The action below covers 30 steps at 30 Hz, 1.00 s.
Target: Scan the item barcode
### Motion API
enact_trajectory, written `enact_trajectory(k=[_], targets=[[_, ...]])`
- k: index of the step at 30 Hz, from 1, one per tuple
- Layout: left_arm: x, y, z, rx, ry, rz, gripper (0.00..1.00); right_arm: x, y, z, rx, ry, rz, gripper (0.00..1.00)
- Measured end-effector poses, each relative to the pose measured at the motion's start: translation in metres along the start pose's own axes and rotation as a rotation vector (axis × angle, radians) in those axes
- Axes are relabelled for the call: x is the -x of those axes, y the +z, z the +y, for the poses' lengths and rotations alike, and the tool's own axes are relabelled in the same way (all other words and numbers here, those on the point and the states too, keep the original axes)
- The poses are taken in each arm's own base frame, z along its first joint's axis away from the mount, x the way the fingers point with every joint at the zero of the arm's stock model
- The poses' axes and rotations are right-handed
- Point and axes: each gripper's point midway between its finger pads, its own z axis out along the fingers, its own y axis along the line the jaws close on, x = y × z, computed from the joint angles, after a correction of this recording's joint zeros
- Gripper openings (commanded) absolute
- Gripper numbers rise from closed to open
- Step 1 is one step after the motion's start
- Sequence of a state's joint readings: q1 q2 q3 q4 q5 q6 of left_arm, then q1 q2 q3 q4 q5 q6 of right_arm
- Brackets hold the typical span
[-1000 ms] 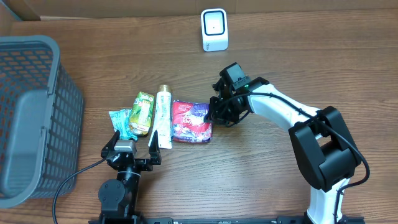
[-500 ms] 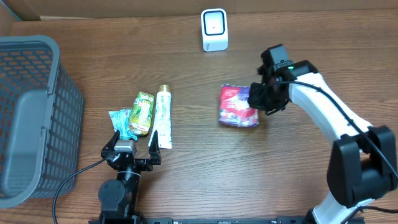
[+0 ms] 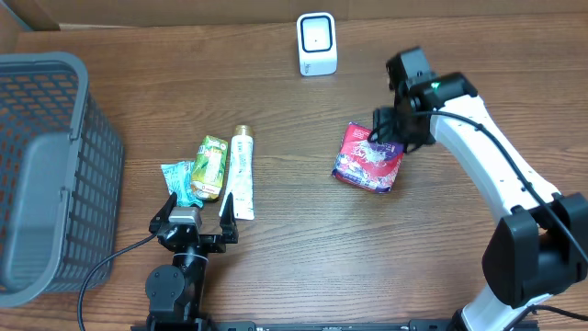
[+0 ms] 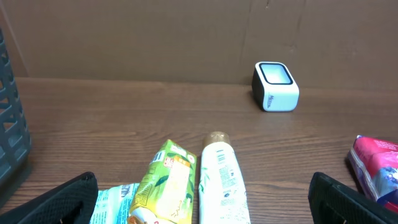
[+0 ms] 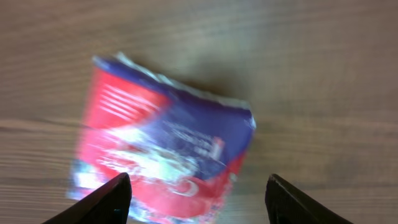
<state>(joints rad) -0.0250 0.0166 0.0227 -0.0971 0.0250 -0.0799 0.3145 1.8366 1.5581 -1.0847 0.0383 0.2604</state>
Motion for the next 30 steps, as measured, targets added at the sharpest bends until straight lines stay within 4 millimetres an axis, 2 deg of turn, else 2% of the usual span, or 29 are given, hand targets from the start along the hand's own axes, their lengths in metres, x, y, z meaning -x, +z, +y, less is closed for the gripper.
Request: enact_trajectory(k=[2, 4, 8, 10, 12, 19, 22, 30], targets=[[0.0, 0.0, 0.0, 0.0, 0.0, 0.0, 1.0, 0.014, -0.015, 0.014, 0.02, -0.018, -0.053, 0.7], [0.0, 0.0, 0.0, 0.0, 0.0, 0.0, 0.99, 0.018, -0.022, 0.031, 0.041, -0.038, -0.082, 0.7], [0.0, 0.0, 0.0, 0.0, 0.0, 0.0, 1.0, 0.005, -0.022, 0.067, 0.062, -0.064, -0.083, 0.7], [0.0, 0.0, 0.0, 0.0, 0.0, 0.0, 1.0, -0.003, -0.015, 0.081, 0.036, -0.054, -0.082, 0.69], [0.0, 0.0, 0.0, 0.0, 0.0, 0.0, 1.0, -0.007, -0.007, 0.084, 0.006, -0.038, -0.076, 0.7], [0.0, 0.0, 0.0, 0.0, 0.0, 0.0, 1.0, -0.024, 0.046, 0.077, -0.195, -0.008, -0.027, 0.68], [0.0, 0.0, 0.0, 0.0, 0.0, 0.0, 1.0, -0.028, 0.055, 0.075, -0.227, -0.006, -0.017, 0.66], [0.0, 0.0, 0.0, 0.0, 0.0, 0.0, 1.0, -0.038, 0.067, 0.065, -0.287, 0.015, 0.023, 0.49]])
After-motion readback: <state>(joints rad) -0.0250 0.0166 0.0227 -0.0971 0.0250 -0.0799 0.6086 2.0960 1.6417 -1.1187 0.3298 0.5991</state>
